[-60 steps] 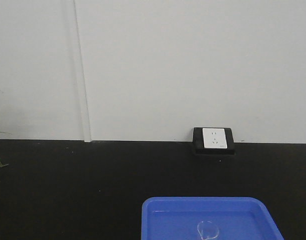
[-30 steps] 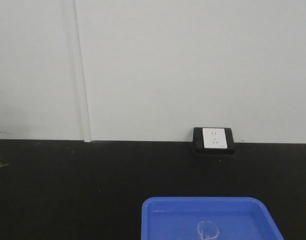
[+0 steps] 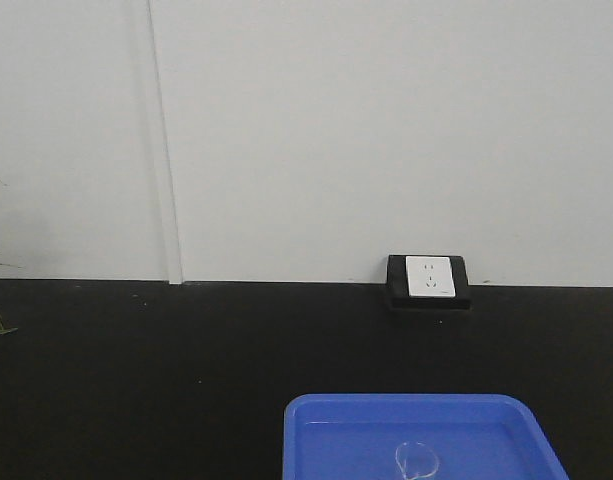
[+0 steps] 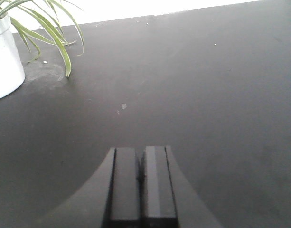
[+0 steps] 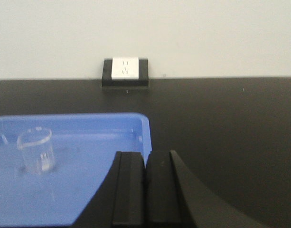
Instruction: Move beaker to silver tray on left bench
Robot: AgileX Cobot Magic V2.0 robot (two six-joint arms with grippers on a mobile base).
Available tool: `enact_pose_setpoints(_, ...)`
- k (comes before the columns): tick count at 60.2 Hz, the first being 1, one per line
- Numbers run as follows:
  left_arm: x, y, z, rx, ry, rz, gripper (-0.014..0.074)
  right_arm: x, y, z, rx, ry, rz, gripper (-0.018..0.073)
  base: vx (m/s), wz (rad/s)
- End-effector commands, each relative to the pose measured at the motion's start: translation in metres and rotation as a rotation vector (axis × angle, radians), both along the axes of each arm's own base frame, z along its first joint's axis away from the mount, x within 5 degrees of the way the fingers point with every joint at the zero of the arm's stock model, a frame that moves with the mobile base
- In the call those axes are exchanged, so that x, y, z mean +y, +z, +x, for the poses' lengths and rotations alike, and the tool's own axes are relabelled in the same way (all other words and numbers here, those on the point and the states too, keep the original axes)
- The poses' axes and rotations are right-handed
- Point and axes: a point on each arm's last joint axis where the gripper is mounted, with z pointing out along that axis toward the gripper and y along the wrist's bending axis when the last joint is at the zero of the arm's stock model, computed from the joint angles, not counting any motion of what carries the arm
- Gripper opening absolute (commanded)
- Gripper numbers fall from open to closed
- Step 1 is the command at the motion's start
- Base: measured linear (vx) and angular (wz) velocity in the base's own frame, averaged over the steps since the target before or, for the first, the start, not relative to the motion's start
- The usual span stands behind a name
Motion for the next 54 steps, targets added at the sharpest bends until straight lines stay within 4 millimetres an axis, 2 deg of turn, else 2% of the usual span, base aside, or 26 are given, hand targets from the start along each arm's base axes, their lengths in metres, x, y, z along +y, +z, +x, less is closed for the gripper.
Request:
enact_pose_setpoints(1, -0.001, 0.001, 0.002, -0.069, -0.01, -0.005, 0.0001, 0.003, 0.019, -0.002, -0.228, 0.034, -0.022, -0.0011, 0.0, 0.0)
enact_pose_setpoints(8, -0.001, 0.001, 0.002, -0.069, -0.01, -0.005, 0.0001, 0.004, 0.038, -0.003, -0.3, 0.04, -0.012, -0.0011, 0.0, 0.0)
enact_pose_setpoints(21, -0.001, 0.001, 0.002, -0.069, -0.01, -0.005, 0.0001, 0.002, 0.081, 0.007, -0.215, 0.024, -0.014, -0.0009, 0.0, 0.0)
enact_pose_setpoints(28, -0.001, 0.001, 0.002, -0.069, -0.01, -0.005, 0.0001, 0.002, 0.092, 0.018, -0.143, 0.018, -0.013, -0.0007, 0.0, 0.0)
enact_pose_setpoints(42, -0.001, 0.001, 0.002, -0.069, -0.01, -0.005, 0.0001, 0.002, 0.082, 0.046, 0.009, 0.022, -0.016, 0.0008, 0.0, 0.0)
enact_pose_setpoints(54, -0.001, 0.001, 0.002, -0.069, -0.01, -0.005, 0.0001, 0.003, 0.072, 0.069, 0.076, 0.036, -0.013, 0.0085, 0.0, 0.0)
